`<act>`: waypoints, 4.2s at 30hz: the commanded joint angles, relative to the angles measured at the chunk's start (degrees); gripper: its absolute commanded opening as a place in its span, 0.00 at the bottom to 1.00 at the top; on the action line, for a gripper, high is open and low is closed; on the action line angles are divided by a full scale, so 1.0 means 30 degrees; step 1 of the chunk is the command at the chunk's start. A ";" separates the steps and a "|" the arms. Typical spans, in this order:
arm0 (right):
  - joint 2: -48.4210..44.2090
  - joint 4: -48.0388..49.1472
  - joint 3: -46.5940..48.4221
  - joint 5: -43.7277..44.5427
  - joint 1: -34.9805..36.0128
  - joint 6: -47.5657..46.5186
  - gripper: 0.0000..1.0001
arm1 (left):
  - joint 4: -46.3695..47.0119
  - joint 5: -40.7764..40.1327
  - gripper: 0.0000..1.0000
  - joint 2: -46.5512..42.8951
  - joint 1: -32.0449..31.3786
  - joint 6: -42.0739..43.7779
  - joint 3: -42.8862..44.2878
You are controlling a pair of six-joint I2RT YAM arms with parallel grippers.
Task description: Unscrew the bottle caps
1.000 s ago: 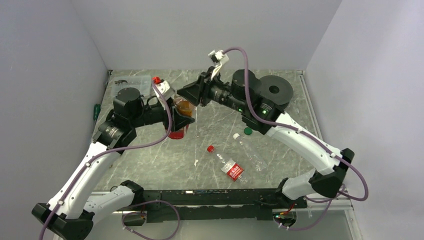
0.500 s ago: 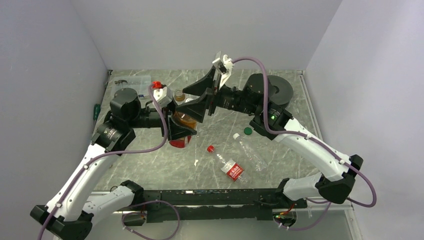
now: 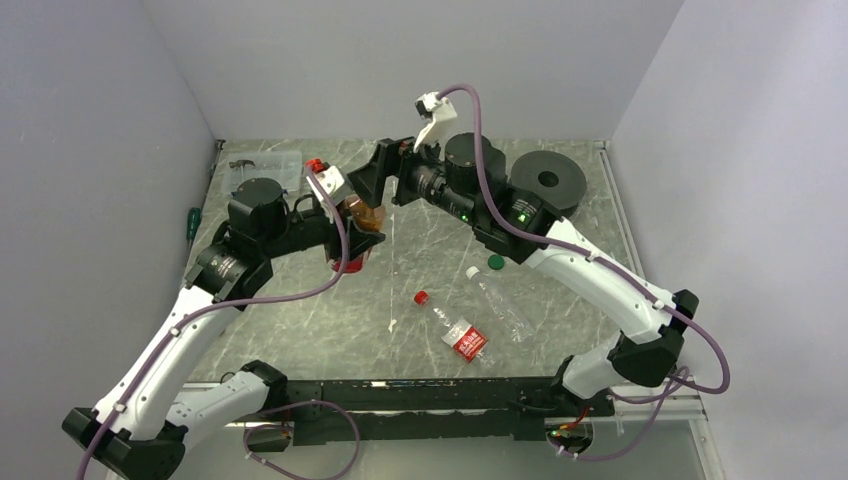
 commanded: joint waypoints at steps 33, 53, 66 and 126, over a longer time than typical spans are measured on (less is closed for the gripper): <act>0.0240 0.1108 0.0417 0.0014 0.0350 0.1670 0.25 | 0.0594 -0.2057 0.09 -0.0428 -0.0031 0.0218 -0.0252; -0.1826 1.0234 -0.3365 -1.7954 -0.0448 -0.0337 0.19 | 0.2029 0.8612 0.06 -0.0252 -0.0031 -0.3307 0.0250; -0.3201 0.2458 -0.1943 -0.1273 -0.0347 -0.0595 0.94 | 0.0203 0.1266 0.07 -0.0541 -0.0028 0.1470 0.0112; -0.3844 1.0264 -0.4888 -1.5301 -0.0294 -0.1477 0.24 | 0.1657 0.9777 0.05 -0.0462 -0.0031 -0.2310 0.0324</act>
